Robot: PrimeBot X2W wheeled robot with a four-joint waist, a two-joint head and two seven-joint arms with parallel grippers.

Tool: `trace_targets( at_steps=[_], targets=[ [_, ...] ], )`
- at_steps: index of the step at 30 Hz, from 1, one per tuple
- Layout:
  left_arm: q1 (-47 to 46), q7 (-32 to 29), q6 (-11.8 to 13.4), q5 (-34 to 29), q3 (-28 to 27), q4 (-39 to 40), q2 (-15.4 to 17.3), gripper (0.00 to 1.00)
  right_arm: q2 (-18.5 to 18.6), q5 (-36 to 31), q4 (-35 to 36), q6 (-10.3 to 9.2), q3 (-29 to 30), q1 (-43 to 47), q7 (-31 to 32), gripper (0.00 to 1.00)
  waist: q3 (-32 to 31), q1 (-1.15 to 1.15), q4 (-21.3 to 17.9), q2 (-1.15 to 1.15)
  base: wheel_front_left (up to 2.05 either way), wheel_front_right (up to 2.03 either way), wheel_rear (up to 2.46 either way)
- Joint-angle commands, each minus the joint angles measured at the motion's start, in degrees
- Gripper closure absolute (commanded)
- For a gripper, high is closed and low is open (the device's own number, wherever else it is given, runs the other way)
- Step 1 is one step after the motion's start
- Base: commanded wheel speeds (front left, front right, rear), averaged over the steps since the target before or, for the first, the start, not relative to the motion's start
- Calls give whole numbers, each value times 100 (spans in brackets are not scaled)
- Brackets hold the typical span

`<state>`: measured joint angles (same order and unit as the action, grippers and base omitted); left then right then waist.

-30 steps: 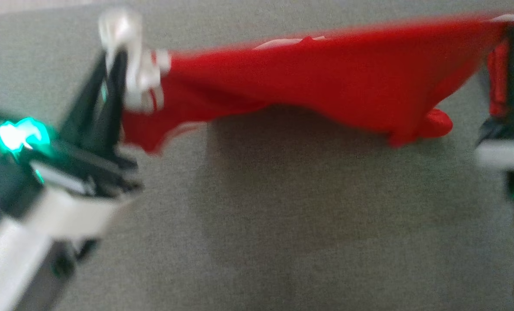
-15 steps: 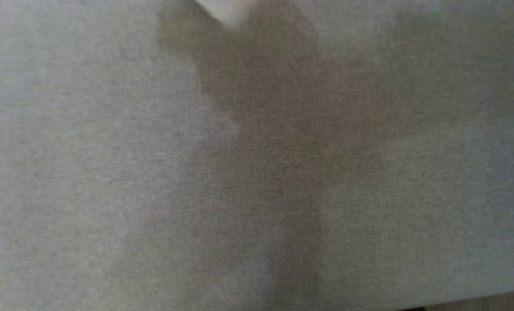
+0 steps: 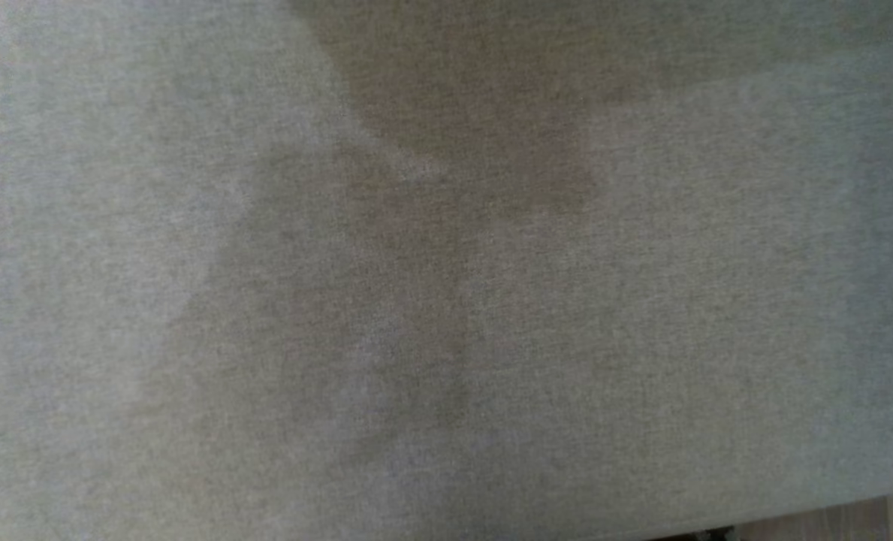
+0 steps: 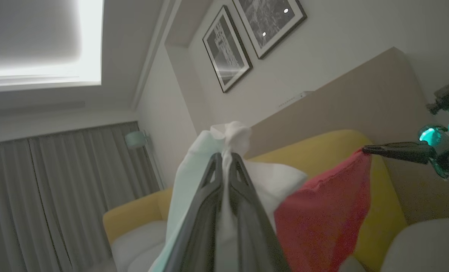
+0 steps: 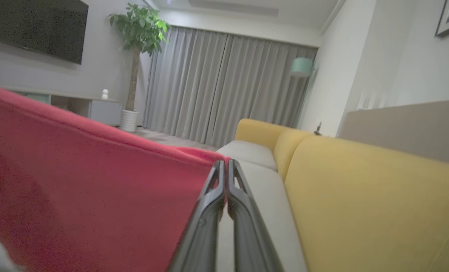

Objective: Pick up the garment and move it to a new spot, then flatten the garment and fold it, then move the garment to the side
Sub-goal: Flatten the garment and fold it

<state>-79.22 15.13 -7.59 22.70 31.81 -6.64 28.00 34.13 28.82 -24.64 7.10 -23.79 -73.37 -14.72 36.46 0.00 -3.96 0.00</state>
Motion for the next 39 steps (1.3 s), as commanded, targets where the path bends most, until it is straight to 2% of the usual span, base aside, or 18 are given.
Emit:
trace_targets(
  at_steps=[1,6,10,16,19,23,27,32,39],
  targets=[
    [482,-15,33,40,-205,398,370,100,-6,-26,271,39,78,446,-26,100,-172,0,-19,0,0,0,0],
    [3278,-15,251,-85,-86,1401,480,100,-110,-371,734,39,411,2405,-27,100,-742,0,31,0,0,0,0],
    [5088,-14,389,-158,109,1655,276,100,-199,-650,1054,39,793,4056,-27,100,-1164,0,73,0,0,0,0],
    [6892,-14,354,-130,130,1552,-84,100,-498,-1066,1572,39,1349,6055,-28,100,-1654,0,13,0,0,0,0],
    [7489,-14,258,-56,197,1456,-117,100,-595,-1096,1765,39,1487,6742,-28,100,-1782,0,-19,0,0,0,0],
    [7714,-14,165,-7,279,1457,-77,100,-629,-1072,1927,39,1583,7088,-28,100,-1781,0,-21,0,0,0,0],
    [7486,-14,109,17,171,1394,-54,100,-721,-1039,1927,39,1631,7026,36,100,-1668,0,-23,0,0,0,0],
    [6579,-54,51,23,108,1139,17,100,-786,-918,1704,39,1505,6401,252,100,-1354,0,-2,0,0,0,0],
    [4870,-324,16,12,123,731,255,100,-665,-727,1067,39,1162,5259,295,100,-885,0,18,0,0,0,0]
  ],
)
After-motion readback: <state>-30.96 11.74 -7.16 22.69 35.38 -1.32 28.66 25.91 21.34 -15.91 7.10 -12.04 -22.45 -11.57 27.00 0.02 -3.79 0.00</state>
